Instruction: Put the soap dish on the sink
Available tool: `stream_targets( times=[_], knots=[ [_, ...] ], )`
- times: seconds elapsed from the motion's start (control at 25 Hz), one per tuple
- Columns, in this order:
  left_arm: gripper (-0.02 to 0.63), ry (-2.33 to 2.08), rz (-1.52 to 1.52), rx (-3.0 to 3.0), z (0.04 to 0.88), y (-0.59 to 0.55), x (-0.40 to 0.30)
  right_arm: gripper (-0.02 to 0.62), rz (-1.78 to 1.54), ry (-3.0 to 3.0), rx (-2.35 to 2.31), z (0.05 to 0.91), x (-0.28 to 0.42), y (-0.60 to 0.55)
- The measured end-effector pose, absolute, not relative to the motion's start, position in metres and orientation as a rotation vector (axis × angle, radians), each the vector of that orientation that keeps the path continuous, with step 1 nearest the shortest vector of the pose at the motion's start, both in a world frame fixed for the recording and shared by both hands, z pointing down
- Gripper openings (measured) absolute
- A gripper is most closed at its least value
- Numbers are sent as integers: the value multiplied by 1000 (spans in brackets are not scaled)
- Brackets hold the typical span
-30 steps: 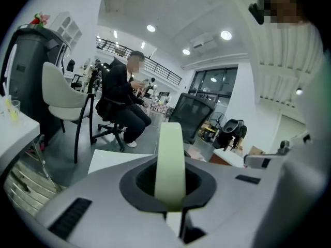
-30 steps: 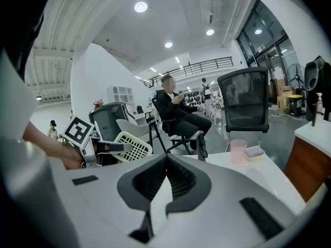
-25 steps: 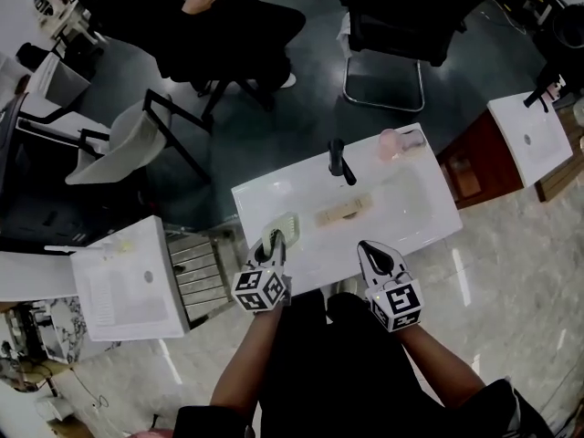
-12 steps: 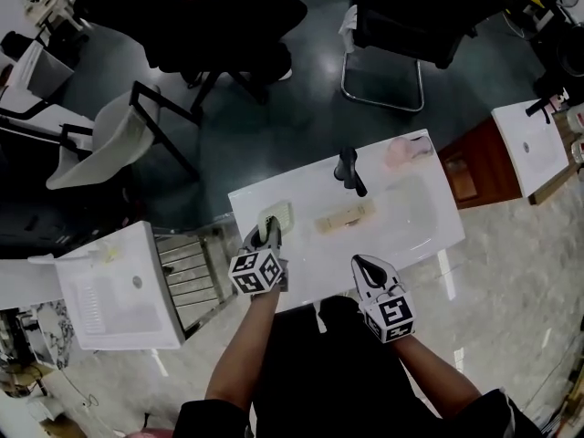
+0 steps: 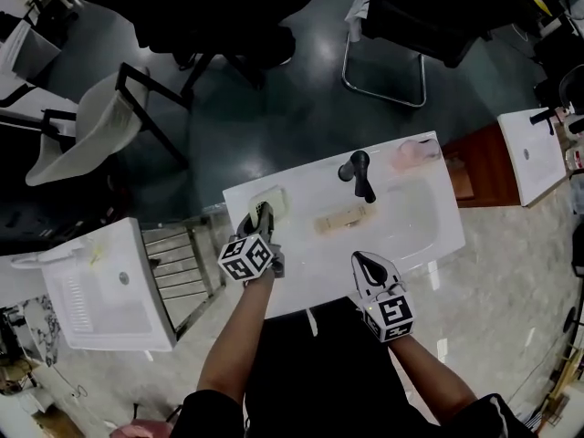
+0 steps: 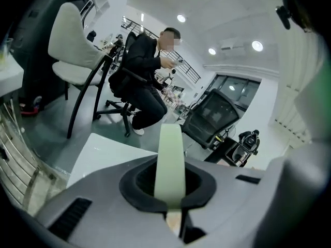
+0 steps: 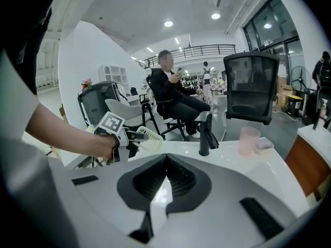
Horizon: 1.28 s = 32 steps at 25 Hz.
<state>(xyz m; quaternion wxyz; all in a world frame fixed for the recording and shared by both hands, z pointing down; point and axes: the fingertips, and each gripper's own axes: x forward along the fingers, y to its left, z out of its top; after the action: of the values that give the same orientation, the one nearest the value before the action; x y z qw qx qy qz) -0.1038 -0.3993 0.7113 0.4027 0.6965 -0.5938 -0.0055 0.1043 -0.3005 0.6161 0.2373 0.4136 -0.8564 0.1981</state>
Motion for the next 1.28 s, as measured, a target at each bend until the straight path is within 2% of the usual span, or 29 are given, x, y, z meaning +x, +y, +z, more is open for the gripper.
stream_targets(
  times=[0.76, 1.12, 1.28],
  knots=[
    [21, -1527, -167, 1496, 757, -417, -136, -2, 635, -2254, 1208, 638, 107, -326],
    [39, -1602, -136, 1414, 765, -415, -146, -2, 658, -2223, 1224, 644, 116, -324],
    [141, -1638, -77, 1393, 770, -411, -149, -2, 643, -2249, 1236, 636, 117, -330]
  ],
)
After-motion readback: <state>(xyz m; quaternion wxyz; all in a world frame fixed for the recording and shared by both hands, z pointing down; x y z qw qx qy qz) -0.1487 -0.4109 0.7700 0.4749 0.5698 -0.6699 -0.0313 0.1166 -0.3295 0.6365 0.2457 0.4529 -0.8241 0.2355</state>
